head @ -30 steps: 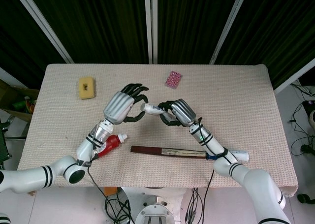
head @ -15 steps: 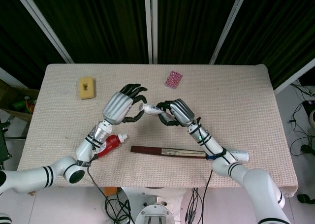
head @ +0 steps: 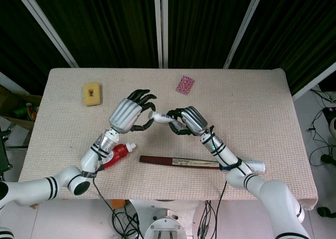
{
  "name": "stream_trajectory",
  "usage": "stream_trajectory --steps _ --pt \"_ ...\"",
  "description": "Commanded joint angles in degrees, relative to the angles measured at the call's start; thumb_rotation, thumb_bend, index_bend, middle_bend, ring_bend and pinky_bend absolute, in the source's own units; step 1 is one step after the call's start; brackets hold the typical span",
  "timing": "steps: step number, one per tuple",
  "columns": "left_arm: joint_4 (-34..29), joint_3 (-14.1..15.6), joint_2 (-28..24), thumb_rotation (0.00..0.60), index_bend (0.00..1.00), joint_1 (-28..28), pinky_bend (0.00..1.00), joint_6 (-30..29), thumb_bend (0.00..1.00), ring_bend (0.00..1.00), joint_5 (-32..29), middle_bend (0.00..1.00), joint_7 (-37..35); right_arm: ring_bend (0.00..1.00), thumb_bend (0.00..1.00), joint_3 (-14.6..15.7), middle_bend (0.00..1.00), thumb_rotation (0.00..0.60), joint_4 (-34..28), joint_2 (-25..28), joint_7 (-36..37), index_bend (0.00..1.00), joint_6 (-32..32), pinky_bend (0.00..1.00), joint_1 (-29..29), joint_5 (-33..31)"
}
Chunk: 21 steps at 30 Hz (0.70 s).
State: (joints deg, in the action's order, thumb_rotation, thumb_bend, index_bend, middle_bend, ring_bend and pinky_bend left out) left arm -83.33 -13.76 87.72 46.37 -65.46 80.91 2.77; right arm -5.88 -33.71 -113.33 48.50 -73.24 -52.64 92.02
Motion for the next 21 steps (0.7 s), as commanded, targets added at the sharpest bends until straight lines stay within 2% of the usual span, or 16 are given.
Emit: stream_trajectory --steps 1,21 --pt "0.24 0.19 -0.10 0.484 0.49 -0.02 0.17 -0.17 0.47 0.13 0.39 0.24 -0.11 0.58 0.82 0.11 0.74 0.600 -0.09 0.10 -0.15 0.88 0.08 0.79 0.08 0.02" --pt "-0.34 1.09 -1.87 0.483 0.51 0.20 0.17 0.76 0.50 0.13 1.43 0.26 0.18 0.58 0.81 1.22 0.74 0.600 -1.68 1.41 -2.09 0.88 0.35 0.79 0.13 1.02"
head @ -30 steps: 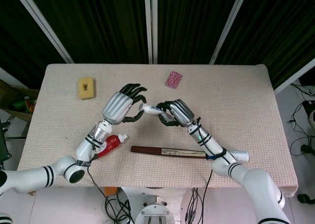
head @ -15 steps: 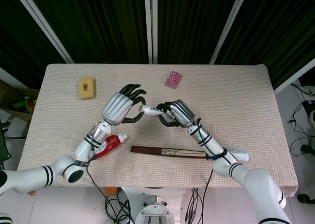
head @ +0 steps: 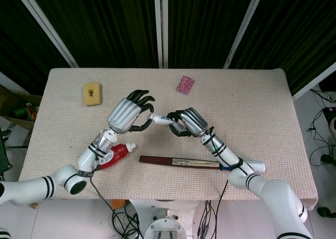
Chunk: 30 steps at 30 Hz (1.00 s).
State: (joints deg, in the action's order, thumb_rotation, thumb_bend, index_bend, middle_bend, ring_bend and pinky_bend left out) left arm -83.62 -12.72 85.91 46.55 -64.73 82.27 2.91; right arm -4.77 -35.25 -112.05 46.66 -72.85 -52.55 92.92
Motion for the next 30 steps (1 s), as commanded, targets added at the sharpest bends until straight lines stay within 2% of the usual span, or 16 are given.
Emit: stream_trajectory --steps 1,11,20,30 --pt "-0.12 0.11 -0.18 0.482 0.51 0.05 0.17 0.09 0.50 0.13 0.16 0.26 0.12 0.58 0.81 0.22 0.74 0.600 -0.30 0.26 -0.43 0.88 -0.03 0.79 0.07 0.20" --pt "-0.71 0.18 -1.52 0.485 0.51 0.30 0.17 0.51 0.50 0.13 0.54 0.26 0.77 0.58 0.81 1.05 0.74 0.600 -1.34 0.95 -2.32 0.89 -0.32 0.79 0.21 1.10" --pt "-0.68 0.58 -1.73 0.485 0.41 0.08 0.17 0.83 0.50 0.13 0.19 0.25 0.61 0.58 0.81 1.30 0.74 0.600 -1.65 1.06 -2.83 0.89 -0.95 0.79 0.43 1.50" --pt "0.19 0.63 -1.29 0.482 0.37 0.07 0.16 1.00 0.50 0.13 -0.15 0.24 0.11 0.58 0.81 1.91 0.75 0.600 -2.05 1.33 -2.50 0.90 -2.07 0.79 0.93 2.22"
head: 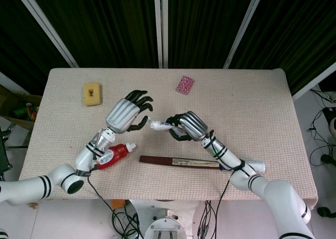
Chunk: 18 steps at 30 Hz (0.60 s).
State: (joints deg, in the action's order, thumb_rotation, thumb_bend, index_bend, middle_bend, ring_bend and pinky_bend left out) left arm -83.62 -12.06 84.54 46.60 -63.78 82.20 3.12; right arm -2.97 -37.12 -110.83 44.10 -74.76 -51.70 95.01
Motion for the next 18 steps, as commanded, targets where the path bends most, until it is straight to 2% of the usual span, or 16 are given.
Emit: stream_trajectory --steps 1,18 --pt "0.30 -0.05 0.13 0.483 0.37 0.03 0.16 0.08 0.49 0.13 -0.14 0.24 -0.17 0.58 0.81 0.18 0.75 0.600 -0.29 0.18 0.09 0.90 -0.27 0.79 0.11 0.22" --pt "0.40 -0.19 -0.26 0.455 0.33 0.49 0.16 0.96 0.48 0.13 -0.17 0.23 -2.34 0.58 0.81 0.60 0.75 0.600 -2.20 1.68 -1.99 0.91 -0.47 0.79 0.52 0.72"
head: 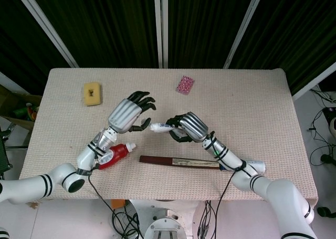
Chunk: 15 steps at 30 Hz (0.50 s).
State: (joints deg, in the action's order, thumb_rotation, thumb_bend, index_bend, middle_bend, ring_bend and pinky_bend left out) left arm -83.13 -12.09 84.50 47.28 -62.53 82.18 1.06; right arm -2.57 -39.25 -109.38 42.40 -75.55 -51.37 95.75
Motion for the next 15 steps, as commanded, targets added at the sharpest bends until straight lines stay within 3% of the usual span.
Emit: stream_trajectory --steps 1,9,15 --pt "-0.24 -0.34 -0.52 0.451 0.33 -0.38 0.16 -0.60 0.48 0.13 -0.23 0.23 -0.64 0.58 0.81 0.41 0.75 0.600 -0.05 0.52 -0.60 0.91 0.68 0.79 0.36 -0.06" --pt "-1.66 -0.57 -3.68 0.436 0.31 -2.71 0.16 -3.15 0.47 0.13 -0.64 0.23 -2.06 0.58 0.79 1.81 0.75 0.600 -0.49 4.57 -5.71 0.91 5.46 0.79 0.85 -0.52" --pt "-2.99 0.37 -6.17 0.420 0.30 -4.73 0.16 -2.85 0.46 0.13 -2.47 0.22 -1.33 0.57 0.71 2.40 0.71 0.600 -4.14 9.97 -19.16 0.86 15.50 0.76 -1.26 -1.85"
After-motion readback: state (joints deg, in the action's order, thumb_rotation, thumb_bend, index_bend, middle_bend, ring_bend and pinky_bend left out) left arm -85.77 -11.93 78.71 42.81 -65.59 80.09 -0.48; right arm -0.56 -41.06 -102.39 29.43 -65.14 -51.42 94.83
